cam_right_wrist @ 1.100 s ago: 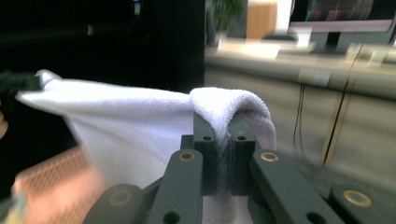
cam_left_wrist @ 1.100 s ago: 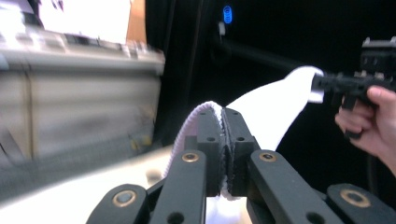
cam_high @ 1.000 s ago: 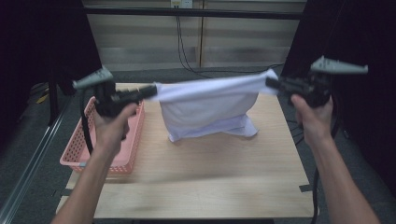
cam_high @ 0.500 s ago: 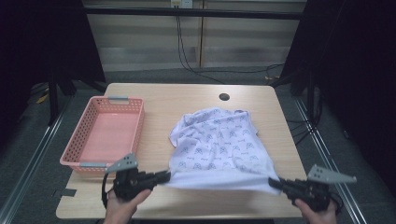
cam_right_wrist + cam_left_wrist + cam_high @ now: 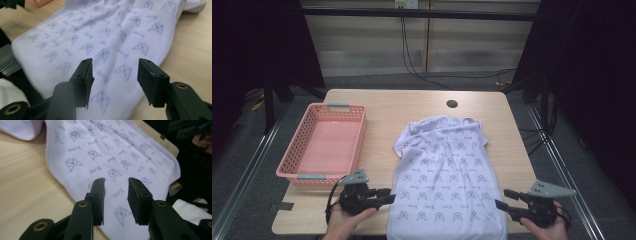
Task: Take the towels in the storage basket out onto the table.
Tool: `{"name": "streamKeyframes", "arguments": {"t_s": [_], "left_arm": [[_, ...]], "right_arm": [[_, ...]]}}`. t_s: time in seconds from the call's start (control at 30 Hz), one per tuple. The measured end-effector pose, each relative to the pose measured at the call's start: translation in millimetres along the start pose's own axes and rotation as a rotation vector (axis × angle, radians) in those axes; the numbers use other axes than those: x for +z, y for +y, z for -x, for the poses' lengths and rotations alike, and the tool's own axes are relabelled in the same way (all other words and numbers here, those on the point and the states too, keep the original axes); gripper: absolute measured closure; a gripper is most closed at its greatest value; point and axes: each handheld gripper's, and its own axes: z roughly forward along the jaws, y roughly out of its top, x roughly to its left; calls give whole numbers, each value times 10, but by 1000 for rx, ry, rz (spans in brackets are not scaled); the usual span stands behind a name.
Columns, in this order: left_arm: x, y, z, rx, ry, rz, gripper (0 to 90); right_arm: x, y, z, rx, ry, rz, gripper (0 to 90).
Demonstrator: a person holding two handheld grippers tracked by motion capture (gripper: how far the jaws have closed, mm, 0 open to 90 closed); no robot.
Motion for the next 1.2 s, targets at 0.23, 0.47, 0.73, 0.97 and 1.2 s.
{"name": "streamKeyframes", "arguments": {"t_s": [0.23,0.47,0.73,0.97,1.2], "left_arm": [[481,220,-293,51,40,-95,657],[624,195,-408,37,80,-121,589],[538,60,-234,124,119,-153,865],[373,-96,-63,93,47,-215,882],[176,-308,134,94,-51,-246,867]], "right_arm": [[538,180,389,-23,-49,-99,518],[855,175,435,-54,-57,-191,454],[749,84,210,-113,-43,-211,814],[490,-88,72,-72,64,-264,840],[386,-134,-129,-127,164,-339,784]]}}
